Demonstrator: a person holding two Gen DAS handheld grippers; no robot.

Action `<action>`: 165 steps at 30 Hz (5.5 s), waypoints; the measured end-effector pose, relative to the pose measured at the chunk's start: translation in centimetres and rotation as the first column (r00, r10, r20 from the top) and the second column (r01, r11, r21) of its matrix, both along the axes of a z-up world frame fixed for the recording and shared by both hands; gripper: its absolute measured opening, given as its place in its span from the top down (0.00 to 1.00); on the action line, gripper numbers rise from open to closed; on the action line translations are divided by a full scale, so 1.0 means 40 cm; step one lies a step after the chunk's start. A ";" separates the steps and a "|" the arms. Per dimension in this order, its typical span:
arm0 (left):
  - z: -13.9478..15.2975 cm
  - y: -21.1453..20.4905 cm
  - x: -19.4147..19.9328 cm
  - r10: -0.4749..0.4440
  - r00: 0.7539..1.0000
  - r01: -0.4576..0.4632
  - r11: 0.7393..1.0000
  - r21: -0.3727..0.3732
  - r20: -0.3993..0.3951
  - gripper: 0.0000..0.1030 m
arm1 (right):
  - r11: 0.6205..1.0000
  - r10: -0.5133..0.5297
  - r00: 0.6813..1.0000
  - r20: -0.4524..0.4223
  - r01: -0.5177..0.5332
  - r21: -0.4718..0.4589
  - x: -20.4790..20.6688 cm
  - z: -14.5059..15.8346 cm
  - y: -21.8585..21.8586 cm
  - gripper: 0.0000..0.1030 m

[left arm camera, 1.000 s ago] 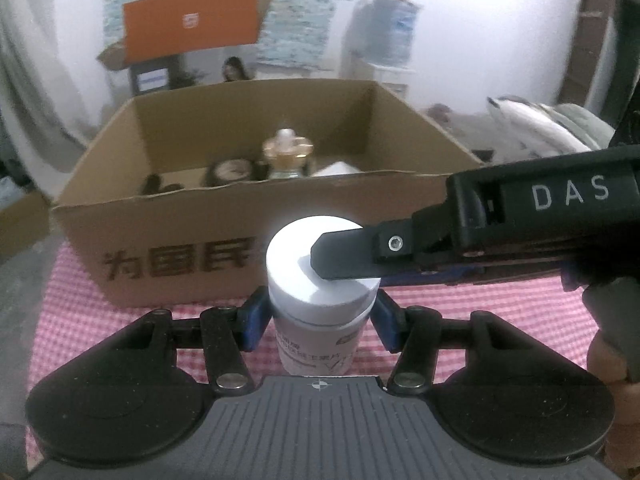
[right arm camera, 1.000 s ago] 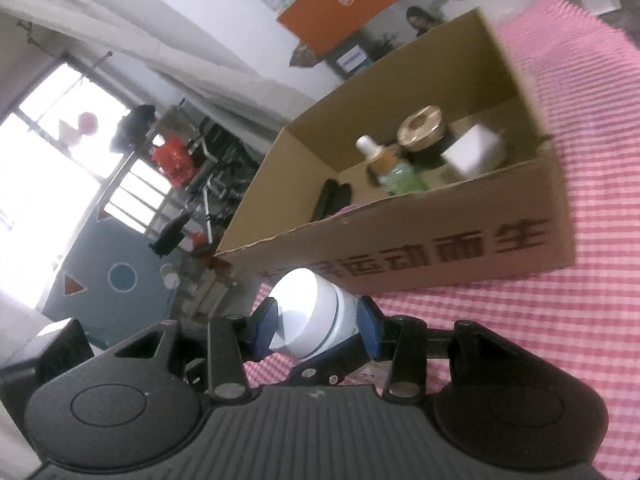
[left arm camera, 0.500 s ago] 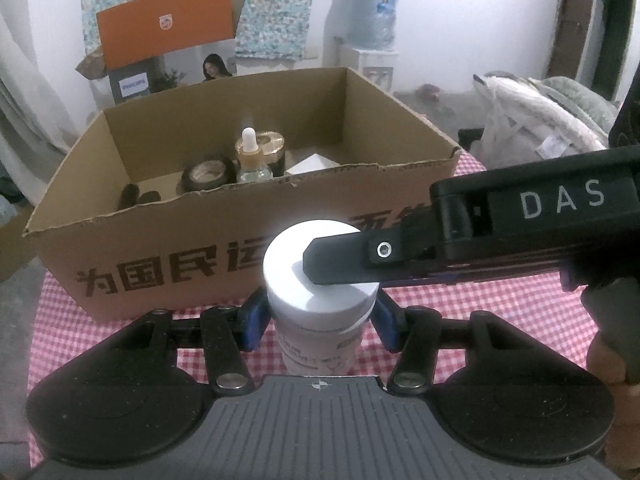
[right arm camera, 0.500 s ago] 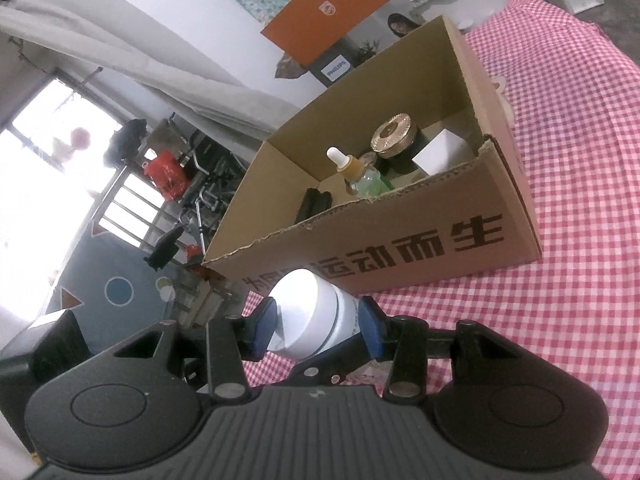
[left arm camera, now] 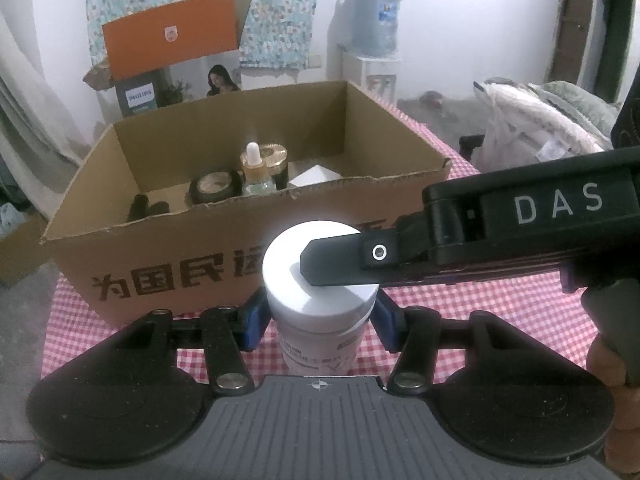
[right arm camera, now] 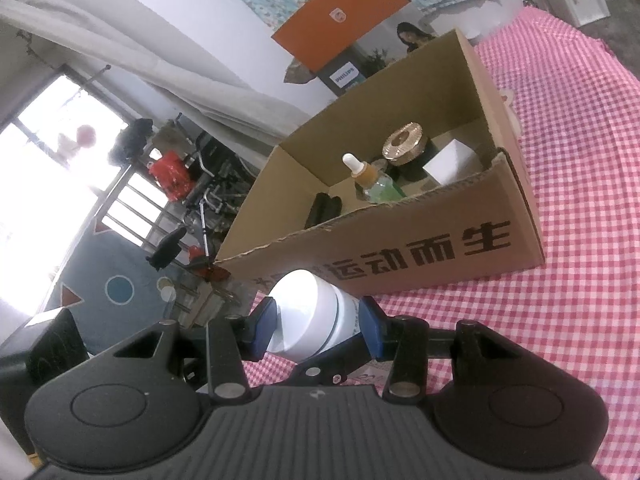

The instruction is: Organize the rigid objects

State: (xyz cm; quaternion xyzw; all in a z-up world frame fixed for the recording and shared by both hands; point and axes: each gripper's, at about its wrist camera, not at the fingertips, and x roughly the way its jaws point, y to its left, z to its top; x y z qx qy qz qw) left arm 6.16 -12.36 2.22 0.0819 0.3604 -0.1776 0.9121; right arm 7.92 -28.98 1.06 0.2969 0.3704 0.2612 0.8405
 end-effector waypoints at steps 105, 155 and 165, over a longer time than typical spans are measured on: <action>0.103 0.119 0.148 0.280 0.953 -0.288 0.956 0.058 0.119 0.00 | 0.733 -0.274 0.921 0.276 0.386 -0.560 0.024 0.133 0.111 0.00; 0.086 0.149 0.162 0.295 0.956 -0.295 0.956 -0.002 0.006 0.00 | 0.735 -0.282 0.938 0.202 0.347 -0.583 0.063 0.102 0.141 0.00; 0.086 0.147 0.161 0.296 0.955 -0.296 0.955 -0.002 0.006 0.00 | 0.735 -0.283 0.938 0.201 0.347 -0.583 0.064 0.104 0.136 0.00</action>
